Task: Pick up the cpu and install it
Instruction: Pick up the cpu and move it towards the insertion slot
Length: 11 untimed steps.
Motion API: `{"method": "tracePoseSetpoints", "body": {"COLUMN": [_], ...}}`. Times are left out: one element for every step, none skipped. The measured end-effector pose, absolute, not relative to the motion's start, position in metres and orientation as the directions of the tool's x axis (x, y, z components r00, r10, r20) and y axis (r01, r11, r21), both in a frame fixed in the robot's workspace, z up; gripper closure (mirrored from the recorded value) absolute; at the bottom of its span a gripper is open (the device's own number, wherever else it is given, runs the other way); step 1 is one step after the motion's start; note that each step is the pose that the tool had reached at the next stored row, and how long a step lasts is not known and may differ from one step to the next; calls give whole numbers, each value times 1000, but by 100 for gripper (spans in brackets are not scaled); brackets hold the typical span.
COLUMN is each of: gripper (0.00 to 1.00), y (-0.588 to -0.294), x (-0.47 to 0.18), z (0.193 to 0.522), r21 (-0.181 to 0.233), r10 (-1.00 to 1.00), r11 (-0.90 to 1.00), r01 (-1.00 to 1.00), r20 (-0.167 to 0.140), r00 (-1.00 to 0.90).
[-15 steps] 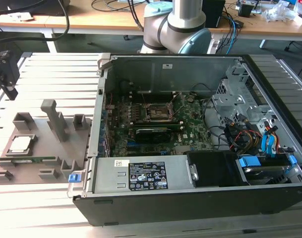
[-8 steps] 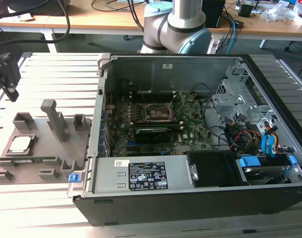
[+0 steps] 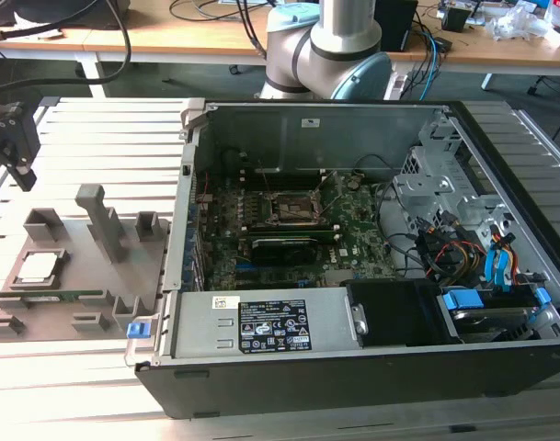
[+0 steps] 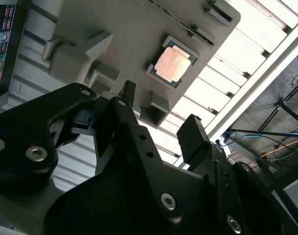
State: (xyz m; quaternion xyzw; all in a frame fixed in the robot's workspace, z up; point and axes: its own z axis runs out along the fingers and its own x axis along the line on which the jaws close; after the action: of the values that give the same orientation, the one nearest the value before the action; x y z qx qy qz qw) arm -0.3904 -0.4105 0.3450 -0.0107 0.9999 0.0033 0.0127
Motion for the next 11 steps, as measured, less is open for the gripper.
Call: {"method": "tracePoseSetpoints", "body": {"gripper": [38,38,38,38,38,38,38,38,38,38,38], "y": [-410,-411,-411,-410,-410,-410,-410,-411,-410,-410,-411], "x": [-390,-390,-390,-390,-390,-390,-390,-390,-390,-390,-390], "z": [344,344,343,343,342,341,341,340,340,340,339], "r21": [6,6,6,6,6,6,6,6,6,6,6], "r10": [-21,-21,-21,-21,-21,-21,-21,-21,-21,-21,-21], "r11": [1000,1000,1000,1000,1000,1000,1000,1000,1000,1000,1000], "r01": [-21,-21,-21,-21,-21,-21,-21,-21,-21,-21,-21], "r20": [-25,-25,-25,-25,-25,-25,-25,-25,-25,-25,-25], "r00": [-999,-999,-999,-999,-999,-999,-999,-999,-999,-999,-999]}}
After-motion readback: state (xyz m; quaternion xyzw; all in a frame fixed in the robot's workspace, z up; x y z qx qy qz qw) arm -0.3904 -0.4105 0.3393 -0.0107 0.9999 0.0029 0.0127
